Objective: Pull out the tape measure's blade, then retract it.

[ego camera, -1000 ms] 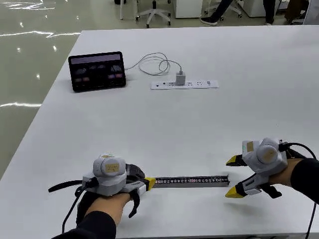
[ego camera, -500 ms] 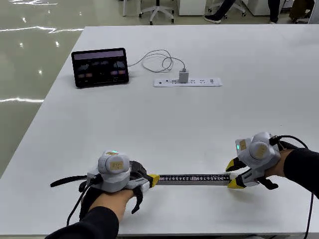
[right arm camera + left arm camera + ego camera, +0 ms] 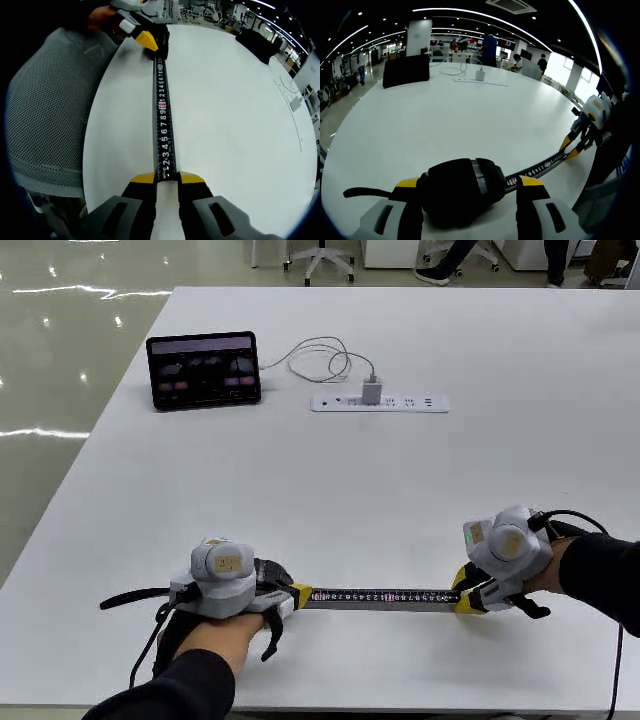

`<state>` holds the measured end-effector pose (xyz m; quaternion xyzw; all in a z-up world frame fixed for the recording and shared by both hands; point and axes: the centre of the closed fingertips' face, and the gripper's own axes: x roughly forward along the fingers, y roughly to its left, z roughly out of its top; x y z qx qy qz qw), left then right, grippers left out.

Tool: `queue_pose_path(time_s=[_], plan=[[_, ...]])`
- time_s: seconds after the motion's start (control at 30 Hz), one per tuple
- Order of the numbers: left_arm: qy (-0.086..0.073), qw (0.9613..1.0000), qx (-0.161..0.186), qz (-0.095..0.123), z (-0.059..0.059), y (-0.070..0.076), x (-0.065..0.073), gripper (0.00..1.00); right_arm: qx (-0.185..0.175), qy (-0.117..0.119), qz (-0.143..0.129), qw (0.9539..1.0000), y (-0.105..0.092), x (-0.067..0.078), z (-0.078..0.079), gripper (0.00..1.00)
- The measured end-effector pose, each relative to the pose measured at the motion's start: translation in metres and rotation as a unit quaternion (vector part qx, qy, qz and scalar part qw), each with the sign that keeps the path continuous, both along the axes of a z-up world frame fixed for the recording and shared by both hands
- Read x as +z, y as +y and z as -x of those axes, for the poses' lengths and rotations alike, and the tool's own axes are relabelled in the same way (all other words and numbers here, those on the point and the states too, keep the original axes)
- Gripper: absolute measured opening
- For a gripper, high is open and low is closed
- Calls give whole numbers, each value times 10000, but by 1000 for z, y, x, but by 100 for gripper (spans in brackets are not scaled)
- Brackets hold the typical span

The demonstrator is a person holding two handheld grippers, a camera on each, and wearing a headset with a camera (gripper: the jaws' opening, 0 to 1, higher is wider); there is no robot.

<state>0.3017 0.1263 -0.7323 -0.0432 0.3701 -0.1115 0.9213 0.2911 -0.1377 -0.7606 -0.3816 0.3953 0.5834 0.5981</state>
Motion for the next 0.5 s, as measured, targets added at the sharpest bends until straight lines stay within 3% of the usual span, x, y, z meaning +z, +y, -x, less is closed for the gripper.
queue_pose_path(time_s=[0.1,0.13,0.5], plan=[[24,9999,124,-99,0,9,0,63,-54,2,33,10000,0,0,0,11],[33,9999,118,11,0,6,0,63,-7,-32,35,10000,0,0,1,11],[-66,9999,46,-137,-1,5,0,62,-205,-40,5,9998,-1,-1,0,11]])
